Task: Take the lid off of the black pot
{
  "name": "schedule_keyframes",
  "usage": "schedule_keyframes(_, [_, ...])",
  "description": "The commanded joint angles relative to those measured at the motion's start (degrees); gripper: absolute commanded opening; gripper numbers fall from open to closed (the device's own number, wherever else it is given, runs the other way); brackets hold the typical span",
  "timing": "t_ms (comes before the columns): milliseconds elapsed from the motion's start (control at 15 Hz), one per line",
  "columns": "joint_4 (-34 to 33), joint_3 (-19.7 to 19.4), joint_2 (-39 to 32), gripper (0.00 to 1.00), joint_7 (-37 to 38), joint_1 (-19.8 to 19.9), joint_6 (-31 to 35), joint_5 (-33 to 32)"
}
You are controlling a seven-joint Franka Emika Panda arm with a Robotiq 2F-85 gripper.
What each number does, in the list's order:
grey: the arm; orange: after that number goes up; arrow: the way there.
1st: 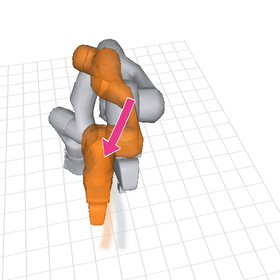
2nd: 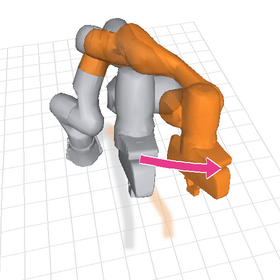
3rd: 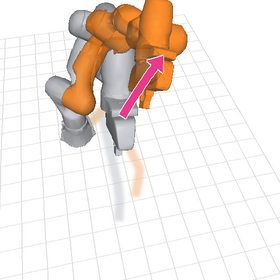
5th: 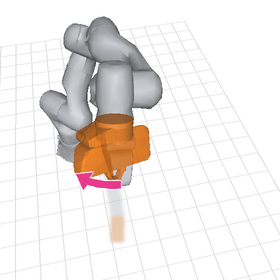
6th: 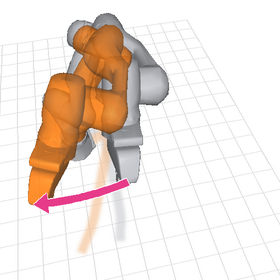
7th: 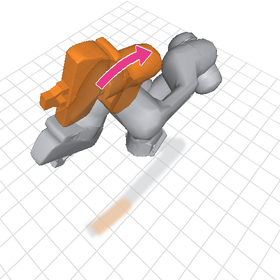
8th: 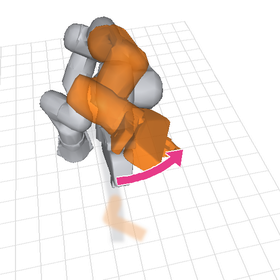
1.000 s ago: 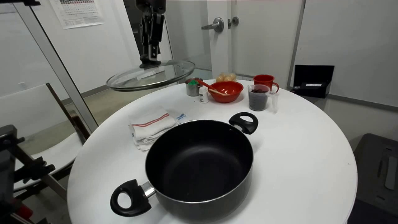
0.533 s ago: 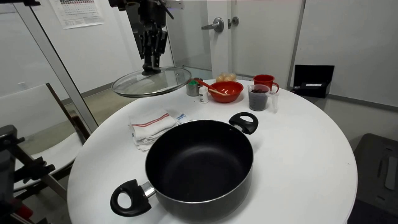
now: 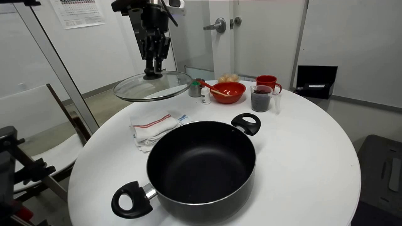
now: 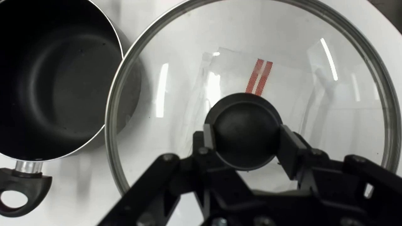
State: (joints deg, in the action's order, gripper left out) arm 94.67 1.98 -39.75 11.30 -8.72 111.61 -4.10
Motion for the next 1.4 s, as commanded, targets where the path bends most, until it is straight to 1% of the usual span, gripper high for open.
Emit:
schedule_keyframes(0, [-2.34,0.35,-3.71,0.25,0.09,-0.96,-0.33,0.28])
schedule_keyframes(400, [-4.58,-0.22,-9.82,0.25,1.70,-2.42,0.92,0.09])
schedule_keyframes(867, [-6.98,-2.16,-16.00,0.25,7.00,-4.27,6.48,-0.23])
schedule_keyframes(1133, [-9.05,-2.81,-19.25,0.25,8.72,-5.05,6.77,-0.17])
schedule_keyframes(1333, [-10.07,-2.60,-20.01,0.25,8.59,-5.21,6.72,-0.01])
